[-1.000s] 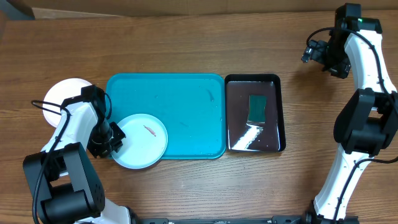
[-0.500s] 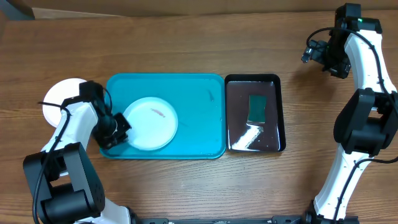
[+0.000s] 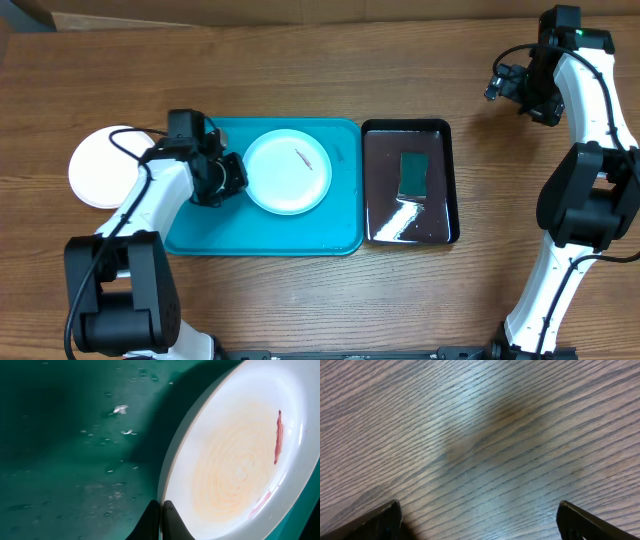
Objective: Clean dirty plates on tray and stack at the side
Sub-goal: 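Grip the lower white plate rim and slide it to tray center, then lower the right gripper onto the green sponge in the black tray, then grasp the sponge with the right gripper and lift it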
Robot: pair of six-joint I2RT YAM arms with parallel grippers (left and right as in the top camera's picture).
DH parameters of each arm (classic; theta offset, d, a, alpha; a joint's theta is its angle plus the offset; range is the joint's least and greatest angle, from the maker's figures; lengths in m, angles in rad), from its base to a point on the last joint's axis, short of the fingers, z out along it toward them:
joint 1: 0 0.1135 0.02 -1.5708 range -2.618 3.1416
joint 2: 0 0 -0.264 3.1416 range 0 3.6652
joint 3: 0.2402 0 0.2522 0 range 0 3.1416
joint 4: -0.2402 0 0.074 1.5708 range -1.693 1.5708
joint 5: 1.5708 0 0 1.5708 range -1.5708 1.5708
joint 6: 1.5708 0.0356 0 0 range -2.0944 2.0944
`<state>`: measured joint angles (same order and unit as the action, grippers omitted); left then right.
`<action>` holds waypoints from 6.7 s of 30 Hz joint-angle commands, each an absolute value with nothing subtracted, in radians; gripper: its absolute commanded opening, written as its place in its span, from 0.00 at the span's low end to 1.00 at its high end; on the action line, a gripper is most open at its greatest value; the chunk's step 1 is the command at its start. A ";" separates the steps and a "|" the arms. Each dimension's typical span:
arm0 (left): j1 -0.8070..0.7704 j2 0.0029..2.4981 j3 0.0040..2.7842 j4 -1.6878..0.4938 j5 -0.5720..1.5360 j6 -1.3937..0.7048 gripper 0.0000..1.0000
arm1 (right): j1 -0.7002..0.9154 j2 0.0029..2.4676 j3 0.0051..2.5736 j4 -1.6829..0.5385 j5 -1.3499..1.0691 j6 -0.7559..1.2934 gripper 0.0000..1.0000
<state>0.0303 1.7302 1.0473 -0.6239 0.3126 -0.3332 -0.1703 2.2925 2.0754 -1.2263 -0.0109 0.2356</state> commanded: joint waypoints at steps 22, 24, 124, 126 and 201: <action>-0.037 1.741 1.005 -0.561 0.203 -0.373 0.18 | -0.177 2.255 2.096 -1.223 -0.004 0.239 1.00; -0.040 1.741 0.988 -0.547 0.203 -0.382 0.19 | -0.177 2.255 2.096 -1.223 -0.004 0.239 1.00; -0.053 1.741 0.950 -0.519 0.210 -0.382 0.05 | 0.312 2.000 1.400 -0.928 0.028 0.300 0.54; -0.053 1.741 0.950 -0.518 0.210 -0.382 0.05 | 0.312 2.000 1.400 -0.929 0.027 0.300 0.48; -0.049 1.741 0.933 -0.515 0.176 -0.397 0.04 | 0.422 1.816 1.494 -1.085 0.111 0.226 0.04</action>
